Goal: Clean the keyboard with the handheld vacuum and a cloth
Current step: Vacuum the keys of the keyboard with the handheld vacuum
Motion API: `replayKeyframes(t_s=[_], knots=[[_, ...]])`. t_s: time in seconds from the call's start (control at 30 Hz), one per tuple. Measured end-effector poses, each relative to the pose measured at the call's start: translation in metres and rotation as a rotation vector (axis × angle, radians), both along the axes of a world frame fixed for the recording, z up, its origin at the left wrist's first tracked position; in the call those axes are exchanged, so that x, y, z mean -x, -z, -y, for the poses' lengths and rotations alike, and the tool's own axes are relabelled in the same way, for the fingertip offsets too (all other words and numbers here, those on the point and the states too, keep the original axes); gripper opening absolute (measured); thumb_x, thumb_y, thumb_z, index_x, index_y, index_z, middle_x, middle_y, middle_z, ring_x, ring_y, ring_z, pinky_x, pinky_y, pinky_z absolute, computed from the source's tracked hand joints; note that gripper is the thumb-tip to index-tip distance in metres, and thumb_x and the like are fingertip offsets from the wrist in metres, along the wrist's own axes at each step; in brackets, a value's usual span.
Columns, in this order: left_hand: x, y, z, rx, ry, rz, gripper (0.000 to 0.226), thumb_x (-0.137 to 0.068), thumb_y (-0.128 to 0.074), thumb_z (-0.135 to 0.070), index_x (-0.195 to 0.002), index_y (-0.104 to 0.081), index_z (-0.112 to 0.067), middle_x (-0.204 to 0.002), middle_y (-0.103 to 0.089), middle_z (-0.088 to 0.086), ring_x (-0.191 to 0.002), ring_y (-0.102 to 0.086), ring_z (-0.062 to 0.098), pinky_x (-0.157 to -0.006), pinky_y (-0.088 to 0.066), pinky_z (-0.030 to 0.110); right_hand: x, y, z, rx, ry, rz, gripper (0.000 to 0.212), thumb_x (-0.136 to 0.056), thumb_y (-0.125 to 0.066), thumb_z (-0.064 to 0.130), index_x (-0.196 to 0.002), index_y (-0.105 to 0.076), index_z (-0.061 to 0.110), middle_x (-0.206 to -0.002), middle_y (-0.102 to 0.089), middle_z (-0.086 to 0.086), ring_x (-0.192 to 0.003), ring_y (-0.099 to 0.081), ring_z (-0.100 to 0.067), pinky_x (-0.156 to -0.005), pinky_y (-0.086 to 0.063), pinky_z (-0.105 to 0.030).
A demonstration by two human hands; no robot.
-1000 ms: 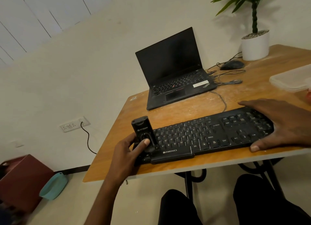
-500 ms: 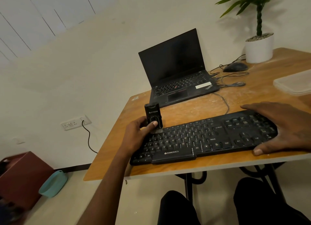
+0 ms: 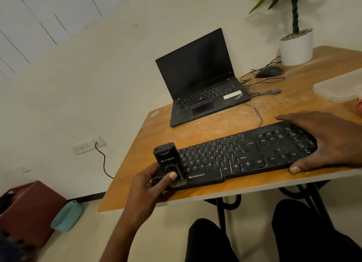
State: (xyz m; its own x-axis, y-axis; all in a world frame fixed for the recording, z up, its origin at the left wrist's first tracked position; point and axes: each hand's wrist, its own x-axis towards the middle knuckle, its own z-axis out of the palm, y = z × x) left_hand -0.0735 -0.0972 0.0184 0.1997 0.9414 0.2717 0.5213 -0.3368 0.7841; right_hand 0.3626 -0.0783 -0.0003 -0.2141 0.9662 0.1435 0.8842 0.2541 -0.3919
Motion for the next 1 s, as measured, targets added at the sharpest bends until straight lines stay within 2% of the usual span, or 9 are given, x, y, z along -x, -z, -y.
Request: replayKeyframes(t_s=[0.13,0.3,0.4,0.5,0.63,0.7,0.83,0.9,1.0], knots=[[-0.01,-0.005,-0.009,-0.05,0.011,-0.033,0.034,-0.089,-0.069,-0.028,-0.12,-0.072,-0.015,-0.105,-0.078,-0.013,-0.095,-0.073,0.002,-0.074,-0.053,0.01,-0.001,0.001,-0.002,-0.007,0.013,0.005,0.121,-0.036,-0.062,0.104,-0.136,0.0,0.074,-0.154,-0.038,0.016,-0.134,-0.037,-0.01,-0.112,-0.032,-0.039],[-0.019,-0.007,-0.062,-0.062,-0.009,-0.132,0.029,-0.097,-0.07,-0.029,-0.124,-0.067,-0.019,-0.105,-0.076,-0.009,-0.092,-0.072,0.002,-0.074,-0.055,0.013,-0.002,0.0,0.001,0.001,0.012,0.006,0.122,-0.038,-0.061,0.104,-0.139,-0.003,0.07,-0.154,-0.034,0.018,-0.123,-0.023,0.005,-0.11,-0.028,-0.032],[-0.025,-0.012,-0.09,-0.085,-0.031,-0.224,0.026,-0.098,-0.069,-0.036,-0.122,-0.063,-0.03,-0.113,-0.072,-0.014,-0.094,-0.069,-0.002,-0.074,-0.051,0.013,-0.001,-0.001,0.002,0.013,0.008,0.01,0.126,-0.038,-0.059,0.105,-0.144,-0.003,0.065,-0.153,-0.034,0.019,-0.123,-0.023,0.004,-0.11,-0.027,-0.032],[-0.027,-0.015,-0.105,-0.086,-0.051,-0.283,0.029,-0.098,-0.069,-0.04,-0.124,-0.058,-0.036,-0.116,-0.069,-0.016,-0.101,-0.067,0.0,-0.084,-0.052,0.024,-0.001,0.0,0.001,0.01,0.001,0.016,0.124,-0.038,-0.059,0.105,-0.142,-0.001,0.067,-0.155,-0.033,0.018,-0.13,-0.03,-0.002,-0.111,-0.027,-0.033],[-0.027,-0.013,-0.084,-0.084,0.005,-0.242,0.034,-0.096,-0.07,-0.037,-0.128,-0.061,-0.03,-0.113,-0.072,-0.016,-0.097,-0.069,-0.002,-0.077,-0.053,0.014,-0.002,0.0,0.003,-0.003,-0.001,0.008,0.133,-0.038,-0.059,0.105,-0.151,-0.009,0.057,-0.154,-0.034,0.018,-0.132,-0.031,-0.004,-0.111,-0.028,-0.033],[-0.02,-0.012,-0.061,-0.054,0.022,-0.174,0.039,-0.091,-0.07,-0.04,-0.127,-0.064,-0.027,-0.107,-0.076,-0.011,-0.097,-0.072,0.004,-0.077,-0.057,0.019,-0.002,0.0,0.003,0.002,-0.008,0.011,0.134,-0.039,-0.059,0.105,-0.153,-0.008,0.055,-0.154,-0.032,0.021,-0.131,-0.028,-0.001,-0.112,-0.028,-0.033],[-0.003,-0.005,-0.021,-0.006,0.033,-0.081,0.032,-0.093,-0.074,-0.037,-0.123,-0.069,-0.026,-0.104,-0.076,0.009,-0.095,-0.074,0.025,-0.083,-0.062,0.041,-0.001,-0.001,0.002,0.002,-0.023,0.011,0.133,-0.04,-0.06,0.104,-0.153,-0.008,0.055,-0.15,-0.033,0.023,-0.123,-0.021,0.006,-0.108,-0.026,-0.029],[-0.001,-0.004,-0.012,0.031,0.042,-0.019,0.033,-0.094,-0.076,-0.034,-0.126,-0.07,-0.024,-0.106,-0.075,0.015,-0.099,-0.073,0.029,-0.088,-0.061,0.044,-0.001,-0.001,0.001,-0.004,-0.019,0.017,0.132,-0.04,-0.06,0.104,-0.151,-0.008,0.058,-0.15,-0.033,0.022,-0.121,-0.021,0.007,-0.106,-0.026,-0.028],[-0.004,-0.005,-0.016,0.008,0.047,-0.044,0.038,-0.093,-0.077,-0.043,-0.127,-0.069,-0.029,-0.106,-0.075,0.014,-0.098,-0.072,0.028,-0.086,-0.061,0.041,-0.002,0.0,-0.001,-0.005,-0.007,0.02,0.125,-0.039,-0.06,0.104,-0.143,-0.002,0.067,-0.152,-0.034,0.02,-0.122,-0.023,0.005,-0.107,-0.026,-0.029]])
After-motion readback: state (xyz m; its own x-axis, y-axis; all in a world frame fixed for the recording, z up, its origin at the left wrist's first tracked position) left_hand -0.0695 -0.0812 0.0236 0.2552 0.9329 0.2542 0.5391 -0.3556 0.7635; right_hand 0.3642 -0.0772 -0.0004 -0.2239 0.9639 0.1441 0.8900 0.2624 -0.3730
